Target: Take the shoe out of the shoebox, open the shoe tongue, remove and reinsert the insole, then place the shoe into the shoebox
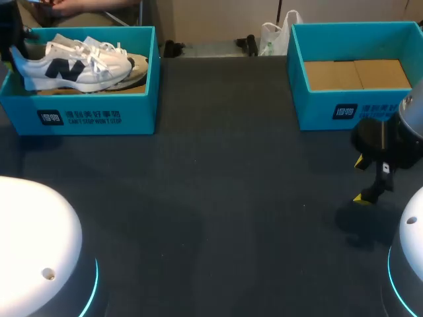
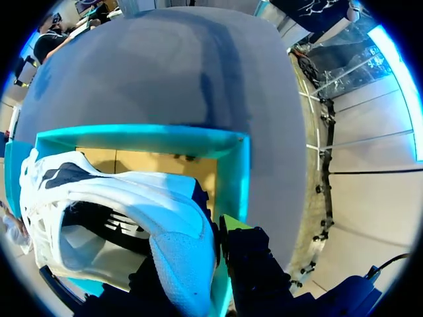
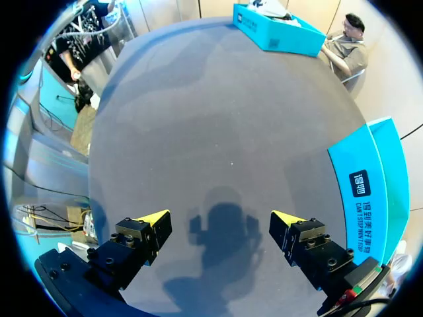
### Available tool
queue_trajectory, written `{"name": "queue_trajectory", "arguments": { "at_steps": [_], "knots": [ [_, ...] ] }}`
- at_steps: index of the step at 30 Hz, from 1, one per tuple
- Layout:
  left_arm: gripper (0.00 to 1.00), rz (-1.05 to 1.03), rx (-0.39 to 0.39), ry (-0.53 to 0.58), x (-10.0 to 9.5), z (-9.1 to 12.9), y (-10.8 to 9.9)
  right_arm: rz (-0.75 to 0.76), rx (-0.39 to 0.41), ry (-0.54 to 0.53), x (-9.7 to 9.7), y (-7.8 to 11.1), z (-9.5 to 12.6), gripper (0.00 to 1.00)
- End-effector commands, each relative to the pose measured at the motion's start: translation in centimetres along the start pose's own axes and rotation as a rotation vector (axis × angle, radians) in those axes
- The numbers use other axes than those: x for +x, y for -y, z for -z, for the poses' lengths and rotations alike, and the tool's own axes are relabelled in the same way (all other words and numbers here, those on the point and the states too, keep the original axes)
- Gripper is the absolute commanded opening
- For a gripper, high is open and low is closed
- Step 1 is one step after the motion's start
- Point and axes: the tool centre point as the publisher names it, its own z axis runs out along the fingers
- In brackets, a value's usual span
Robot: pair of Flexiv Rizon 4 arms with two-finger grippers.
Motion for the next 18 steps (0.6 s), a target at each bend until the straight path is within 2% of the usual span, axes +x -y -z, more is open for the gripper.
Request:
{"name": "queue_trajectory", "arguments": {
  "at_steps": [1, 10, 18],
  "knots": [
    [0.00, -0.006, -0.019, -0.004, 0.6, 2.2, 1.4, 0.000, 0.002, 0.002, 0.1, 0.0, 0.0, 1.00],
    [0.00, 0.020, -0.042, -0.014, 1.2, 6.8, 2.7, 0.000, 0.002, 0.002, 0.1, 0.0, 0.0, 1.00],
    [0.00, 0.045, -0.033, -0.018, 0.6, 10.5, 3.5, 0.000, 0.002, 0.002, 0.1, 0.0, 0.0, 1.00]
  ]
}}
